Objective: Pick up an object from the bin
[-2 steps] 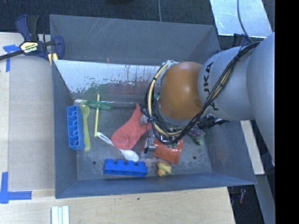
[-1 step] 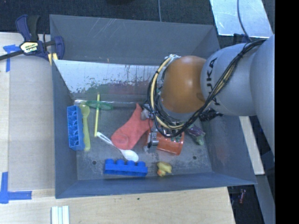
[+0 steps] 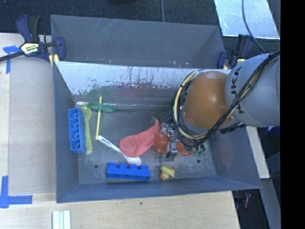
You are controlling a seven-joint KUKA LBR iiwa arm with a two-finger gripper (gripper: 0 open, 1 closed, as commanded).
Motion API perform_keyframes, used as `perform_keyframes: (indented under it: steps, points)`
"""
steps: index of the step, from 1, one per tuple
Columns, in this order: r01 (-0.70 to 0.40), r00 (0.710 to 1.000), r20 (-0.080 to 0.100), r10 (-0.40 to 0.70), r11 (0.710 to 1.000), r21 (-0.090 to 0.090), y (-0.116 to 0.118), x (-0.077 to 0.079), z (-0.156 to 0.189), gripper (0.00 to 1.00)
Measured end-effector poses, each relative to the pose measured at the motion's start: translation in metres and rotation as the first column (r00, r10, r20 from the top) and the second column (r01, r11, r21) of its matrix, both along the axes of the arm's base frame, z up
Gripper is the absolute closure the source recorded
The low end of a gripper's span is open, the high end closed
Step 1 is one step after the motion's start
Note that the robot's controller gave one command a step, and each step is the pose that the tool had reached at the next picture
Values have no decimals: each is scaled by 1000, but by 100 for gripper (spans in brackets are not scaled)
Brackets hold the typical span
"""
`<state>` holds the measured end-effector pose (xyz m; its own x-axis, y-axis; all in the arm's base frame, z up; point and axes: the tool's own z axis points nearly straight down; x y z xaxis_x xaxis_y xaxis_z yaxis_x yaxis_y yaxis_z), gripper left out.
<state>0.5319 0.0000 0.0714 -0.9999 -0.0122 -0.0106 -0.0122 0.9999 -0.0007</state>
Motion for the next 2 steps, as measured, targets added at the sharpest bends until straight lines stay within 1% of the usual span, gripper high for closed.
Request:
perform_keyframes:
  steps: [1,2]
  points:
    - [0,1000,0,0,1000,0,0,0,0,100]
    - [1,1000,-6,-1,1000,0,4,-1,54,100]
